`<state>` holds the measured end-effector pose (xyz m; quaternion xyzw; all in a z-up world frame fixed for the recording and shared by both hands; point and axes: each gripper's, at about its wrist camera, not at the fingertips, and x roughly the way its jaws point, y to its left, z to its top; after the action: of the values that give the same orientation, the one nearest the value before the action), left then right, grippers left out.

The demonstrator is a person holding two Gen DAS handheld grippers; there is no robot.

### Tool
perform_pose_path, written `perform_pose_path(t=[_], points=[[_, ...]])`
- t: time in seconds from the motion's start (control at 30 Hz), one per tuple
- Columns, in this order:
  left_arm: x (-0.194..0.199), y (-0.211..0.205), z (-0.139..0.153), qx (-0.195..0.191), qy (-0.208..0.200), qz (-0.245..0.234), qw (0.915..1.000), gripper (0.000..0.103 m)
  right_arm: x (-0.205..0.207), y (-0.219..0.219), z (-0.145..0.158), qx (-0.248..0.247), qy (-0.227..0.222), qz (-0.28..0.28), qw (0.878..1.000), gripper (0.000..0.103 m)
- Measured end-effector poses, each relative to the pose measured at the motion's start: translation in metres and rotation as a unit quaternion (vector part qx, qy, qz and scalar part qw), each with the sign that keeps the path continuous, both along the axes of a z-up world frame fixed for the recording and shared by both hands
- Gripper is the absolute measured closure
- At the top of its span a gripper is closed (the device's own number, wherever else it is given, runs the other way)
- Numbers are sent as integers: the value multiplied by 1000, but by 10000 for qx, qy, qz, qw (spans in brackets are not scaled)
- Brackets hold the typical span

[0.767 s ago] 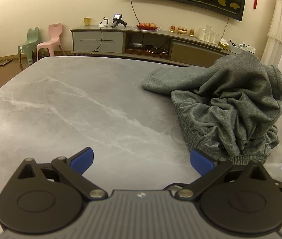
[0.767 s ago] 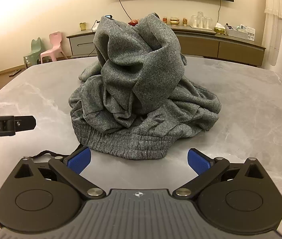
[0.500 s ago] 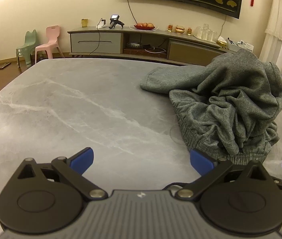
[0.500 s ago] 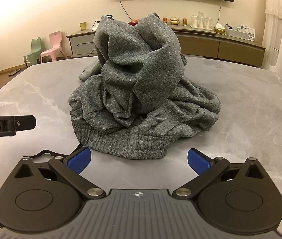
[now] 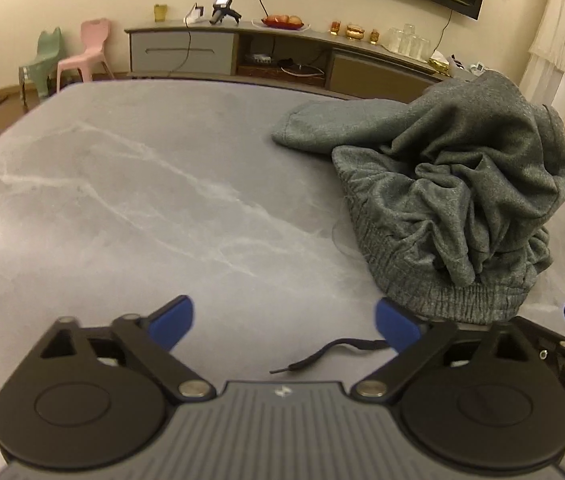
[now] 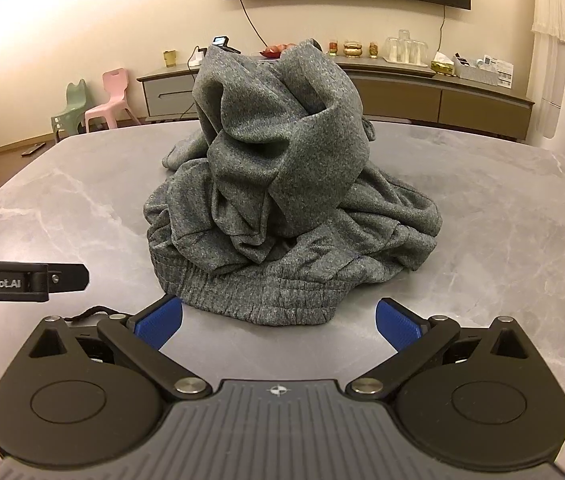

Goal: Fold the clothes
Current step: 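Approach the grey sweatpants pile with both grippers open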

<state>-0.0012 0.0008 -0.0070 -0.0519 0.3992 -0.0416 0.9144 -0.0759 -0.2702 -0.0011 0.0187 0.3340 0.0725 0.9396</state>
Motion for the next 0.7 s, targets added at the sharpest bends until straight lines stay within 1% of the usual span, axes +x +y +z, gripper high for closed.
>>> perform_pose_path(t=[0.07,0.1,0.13,0.17,0.2,0.23,0.27,0.3,0.33,0.37,0.4,0.43,0.47,0.53,0.63,0.7], points=[[0,0,0,-31,-2,-30,10000,29,-2,1,1,20,-30,62,10000,1],[-1,0,1,-25,-10,-59,10000,33,-2,1,2,30,-45,93,9999,2],[-2,-1,2,-21,-13,-95,10000,43,-3,2,2,29,-58,128,9999,5],[-3,-2,2,-12,-18,-129,9999,51,-4,3,3,19,-68,168,9998,11],[-3,-4,3,-1,-23,-163,9999,54,-4,4,3,10,-70,208,9998,14],[-4,-5,3,-4,-34,-190,9998,60,-4,5,3,6,-62,244,9997,20],[-4,-6,4,-9,-45,-215,9998,69,-4,5,2,6,-54,278,9996,25],[-5,-7,4,4,-65,-207,9998,75,-4,6,2,17,-41,314,9995,29],[-5,-7,5,22,-88,-190,9998,85,-4,6,1,37,-24,353,9994,37],[-6,-7,5,40,-110,-174,9998,92,-4,7,1,57,-9,388,9992,49],[-6,-7,6,51,-134,-156,9998,94,-4,6,0,77,6,420,9991,54],[-6,-7,7,61,-160,-131,9998,98,-4,6,0,94,12,450,9989,63],[-6,-6,8,70,-187,-106,9997,100,-4,7,0,110,10,479,9988,73],[-6,-5,9,82,-224,-73,9997,101,-5,7,0,135,4,514,9986,86],[-7,-4,10,87,-252,-46,9996,103,-6,7,1,117,-32,527,9985,99],[-7,-4,10,89,-260,-42,9996,103,-6,8,2,106,-54,533,9985,100]])
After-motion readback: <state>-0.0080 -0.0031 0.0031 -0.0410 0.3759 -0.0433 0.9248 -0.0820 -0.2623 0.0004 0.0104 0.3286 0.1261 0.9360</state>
